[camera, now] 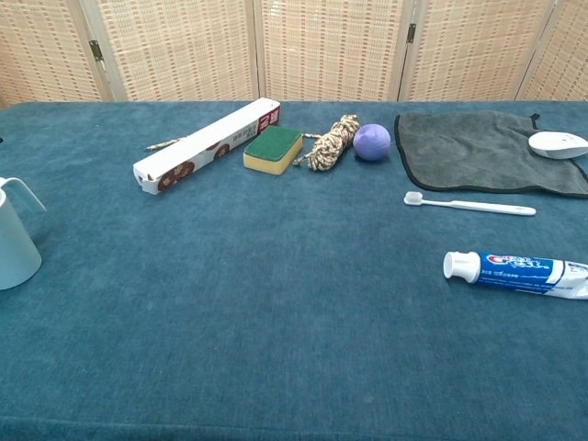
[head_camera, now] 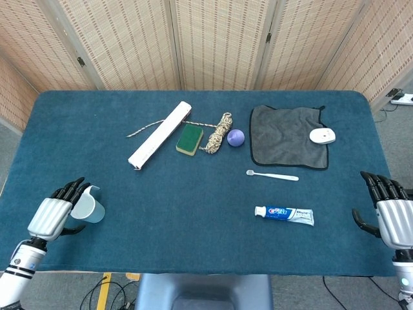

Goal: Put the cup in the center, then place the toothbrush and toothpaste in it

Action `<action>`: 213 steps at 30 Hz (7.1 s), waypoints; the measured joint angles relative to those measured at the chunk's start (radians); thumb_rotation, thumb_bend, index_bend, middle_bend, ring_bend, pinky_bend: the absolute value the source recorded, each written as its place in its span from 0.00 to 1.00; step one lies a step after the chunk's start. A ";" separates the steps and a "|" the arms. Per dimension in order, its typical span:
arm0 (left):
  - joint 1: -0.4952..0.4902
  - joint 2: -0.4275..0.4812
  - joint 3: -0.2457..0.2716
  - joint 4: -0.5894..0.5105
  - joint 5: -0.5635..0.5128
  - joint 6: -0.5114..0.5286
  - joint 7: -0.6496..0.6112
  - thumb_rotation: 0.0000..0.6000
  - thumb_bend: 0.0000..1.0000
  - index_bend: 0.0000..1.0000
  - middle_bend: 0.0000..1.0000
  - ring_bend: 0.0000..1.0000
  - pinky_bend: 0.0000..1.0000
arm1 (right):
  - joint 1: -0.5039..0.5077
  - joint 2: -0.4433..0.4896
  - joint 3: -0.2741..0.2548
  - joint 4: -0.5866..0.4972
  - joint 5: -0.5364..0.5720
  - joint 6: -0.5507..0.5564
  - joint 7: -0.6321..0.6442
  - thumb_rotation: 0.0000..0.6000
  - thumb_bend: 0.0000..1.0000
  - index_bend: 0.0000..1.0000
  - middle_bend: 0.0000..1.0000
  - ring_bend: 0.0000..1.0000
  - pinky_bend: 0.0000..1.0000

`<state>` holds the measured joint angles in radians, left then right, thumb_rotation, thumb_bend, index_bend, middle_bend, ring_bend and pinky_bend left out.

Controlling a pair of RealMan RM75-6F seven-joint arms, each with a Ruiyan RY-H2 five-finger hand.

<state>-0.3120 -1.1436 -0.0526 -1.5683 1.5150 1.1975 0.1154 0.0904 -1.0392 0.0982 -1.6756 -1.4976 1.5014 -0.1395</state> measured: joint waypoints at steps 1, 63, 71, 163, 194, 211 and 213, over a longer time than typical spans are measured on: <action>-0.005 -0.006 0.000 0.006 -0.005 -0.007 0.002 1.00 0.22 0.04 0.04 0.11 0.25 | 0.001 -0.001 0.000 0.000 0.000 -0.002 0.000 1.00 0.29 0.05 0.16 0.13 0.19; -0.083 -0.124 -0.041 -0.006 -0.239 -0.046 0.153 1.00 0.21 0.48 0.30 0.40 0.71 | 0.009 -0.001 -0.003 0.026 0.028 -0.027 0.033 1.00 0.29 0.05 0.16 0.13 0.19; -0.133 -0.095 -0.059 -0.062 -0.138 -0.049 0.100 1.00 0.22 0.48 0.30 0.40 0.71 | 0.010 0.004 -0.001 0.018 0.024 -0.024 0.033 1.00 0.29 0.05 0.16 0.13 0.19; -0.317 -0.099 -0.110 -0.234 -0.410 0.120 0.270 1.00 0.21 0.13 0.03 0.05 0.37 | 0.094 0.049 0.012 -0.047 -0.073 -0.107 0.083 1.00 0.30 0.11 0.38 0.32 0.34; -0.029 0.022 -0.047 -0.167 -0.306 0.255 0.094 1.00 0.21 0.15 0.04 0.05 0.37 | 0.593 -0.266 0.128 0.268 0.420 -0.729 -0.191 1.00 0.26 0.44 0.98 1.00 1.00; 0.018 0.027 -0.063 -0.172 -0.295 0.243 0.062 1.00 0.21 0.15 0.05 0.05 0.37 | 0.744 -0.483 0.080 0.543 0.570 -0.832 -0.287 1.00 0.20 0.52 1.00 1.00 1.00; 0.022 0.026 -0.065 -0.168 -0.295 0.239 0.054 1.00 0.21 0.15 0.04 0.06 0.37 | 0.743 -0.497 0.073 0.559 0.572 -0.819 -0.287 1.00 0.20 0.53 1.00 1.00 1.00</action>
<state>-0.2898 -1.1174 -0.1178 -1.7361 1.2200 1.4365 0.1696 0.8330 -1.5360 0.1710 -1.1168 -0.9256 0.6823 -0.4269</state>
